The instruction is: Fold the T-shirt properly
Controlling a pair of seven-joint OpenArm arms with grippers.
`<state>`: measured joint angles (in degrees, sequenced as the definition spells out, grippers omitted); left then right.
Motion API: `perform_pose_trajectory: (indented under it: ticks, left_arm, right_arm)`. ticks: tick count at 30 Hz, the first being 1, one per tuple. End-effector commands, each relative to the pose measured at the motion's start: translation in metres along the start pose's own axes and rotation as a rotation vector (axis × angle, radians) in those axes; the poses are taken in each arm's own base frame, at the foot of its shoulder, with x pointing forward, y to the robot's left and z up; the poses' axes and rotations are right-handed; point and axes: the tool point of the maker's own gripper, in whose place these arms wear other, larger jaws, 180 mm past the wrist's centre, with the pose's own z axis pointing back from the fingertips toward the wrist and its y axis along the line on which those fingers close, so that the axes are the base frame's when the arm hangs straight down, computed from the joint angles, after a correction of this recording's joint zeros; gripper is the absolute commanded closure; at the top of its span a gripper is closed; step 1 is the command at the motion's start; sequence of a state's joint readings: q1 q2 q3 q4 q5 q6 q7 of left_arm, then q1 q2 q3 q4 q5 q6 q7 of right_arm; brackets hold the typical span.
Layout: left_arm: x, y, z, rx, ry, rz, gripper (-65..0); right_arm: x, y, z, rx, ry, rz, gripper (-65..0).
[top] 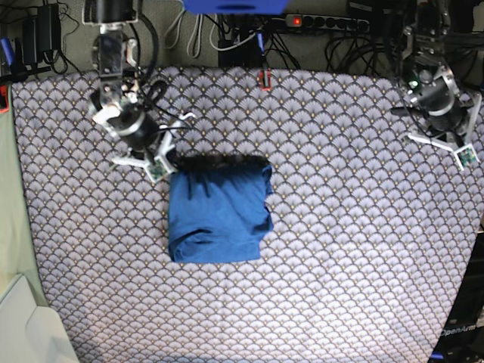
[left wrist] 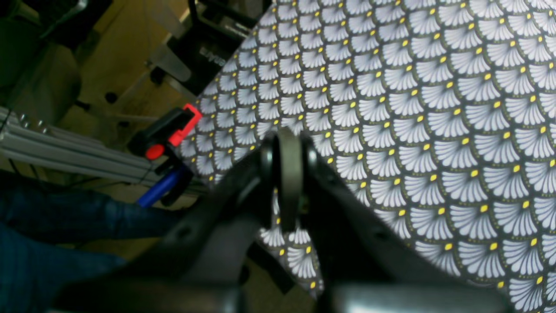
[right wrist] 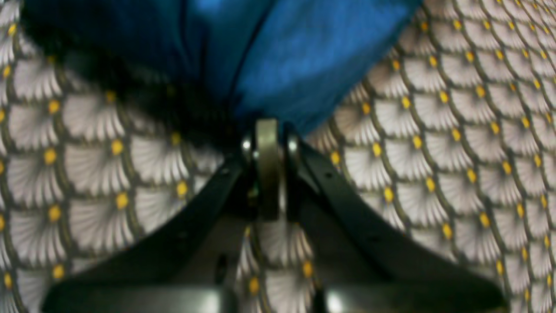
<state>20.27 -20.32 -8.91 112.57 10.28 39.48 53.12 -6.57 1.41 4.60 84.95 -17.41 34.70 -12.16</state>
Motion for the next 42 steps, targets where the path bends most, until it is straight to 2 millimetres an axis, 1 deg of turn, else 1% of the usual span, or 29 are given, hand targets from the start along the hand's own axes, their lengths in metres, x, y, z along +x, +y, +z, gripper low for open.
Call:
perform_pose_trajectory:
  ticks: [1,5,6,9,11,12,14,15,16,18,20,23,26,28,30,31,33,34,35,38,39,40,42]
  left_arm:
    - [0.018,0.007,0.001,0.019,-0.065,-0.001,-0.4]
    - [0.02,0.008,0.0,0.021,-0.068,-0.004,-0.3]
    - [0.019,0.006,0.0,0.016,-0.065,-0.003,-0.3]
    - [0.008,-0.003,-0.001,-0.034,-0.011,0.032,-0.3]
    - [-0.004,-0.011,0.0,-0.085,0.056,0.068,-0.3]
    - [-0.013,-0.016,0.001,-0.111,0.104,0.087,-0.3]
    - [-0.031,-0.025,0.003,-0.175,0.225,0.112,-0.3]
    - [-0.04,-0.031,0.006,-0.208,0.281,0.124,-0.3]
    - [-0.053,-0.034,0.011,-0.239,0.346,0.134,-0.3]
    - [-0.07,-0.04,0.022,-0.296,0.423,0.156,-0.3]
    - [-0.085,-0.038,0.029,-0.324,0.479,0.153,-0.3]
    - [-0.107,-0.035,0.04,-0.345,0.547,0.158,-0.3]
    - [-0.131,-0.027,0.052,-0.341,0.594,0.144,-0.3]
    - [-0.15,-0.021,0.062,-0.334,0.63,0.132,-0.3]
    - [-0.173,-0.024,0.079,-0.349,0.679,0.093,-0.3]
    - [-0.185,-0.024,0.087,-0.355,0.706,0.076,-0.3]
    - [-0.213,-0.019,0.101,-0.348,0.767,0.036,-0.2]
    - [-0.228,-0.018,0.109,-0.345,0.799,0.019,-0.2]
    - [-0.239,-0.017,0.114,-0.34,0.815,0.002,-0.2]
    - [-0.275,-0.008,0.121,-0.308,0.861,-0.062,-0.2]
    - [-0.289,-0.005,0.125,-0.302,0.877,-0.097,-0.2]
    - [-0.301,-0.002,0.127,-0.297,0.874,-0.137,-0.2]
    - [-0.319,0.007,0.12,-0.276,0.818,-0.242,-0.2]
  right_arm:
    - [0.015,-0.016,0.007,-0.044,-0.058,-0.003,-1.0]
    - [0.0,-0.045,0.031,-0.146,-0.039,-0.039,-1.0]
    - [-0.005,-0.05,0.038,-0.166,-0.031,-0.043,-1.1]
    - [-0.018,-0.06,0.07,-0.235,-0.009,-0.048,-1.1]
    - [-0.029,-0.056,0.089,-0.269,0.012,-0.073,-1.1]
    - [-0.034,-0.056,0.098,-0.287,0.024,-0.082,-1.1]
    - [-0.047,-0.049,0.115,-0.307,0.057,-0.104,-0.7]
    - [-0.052,-0.046,0.124,-0.319,0.069,-0.119,-0.7]
    - [-0.057,-0.044,0.133,-0.331,0.074,-0.144,-0.7]
    - [-0.065,-0.037,0.149,-0.343,0.077,-0.201,-0.7]
    - [-0.076,-0.031,0.167,-0.348,0.106,-0.246,-0.7]
    - [-0.092,-0.022,0.185,-0.339,0.159,-0.313,-0.7]
    - [-0.108,-0.024,0.205,-0.357,0.197,-0.365,-0.7]
    - [-0.116,-0.02,0.214,-0.355,0.212,-0.396,-0.6]
    - [-0.121,-0.014,0.221,-0.347,0.226,-0.415,-0.6]
    - [-0.126,-0.01,0.224,-0.342,0.24,-0.425,-0.6]
    - [-0.137,-0.002,0.228,-0.33,0.271,-0.443,-0.6]
    - [-0.148,0.004,0.229,-0.322,0.296,-0.465,-0.6]
    - [-0.159,0.01,0.23,-0.312,0.322,-0.49,-0.6]
    - [-0.203,0.034,0.232,-0.285,0.412,-0.585,-0.6]
    - [-0.217,0.038,0.236,-0.275,0.444,-0.603,-0.6]
    - [-0.229,0.045,0.238,-0.263,0.468,-0.625,-0.6]
    - [-0.246,0.059,0.227,-0.237,0.464,-0.674,-0.6]
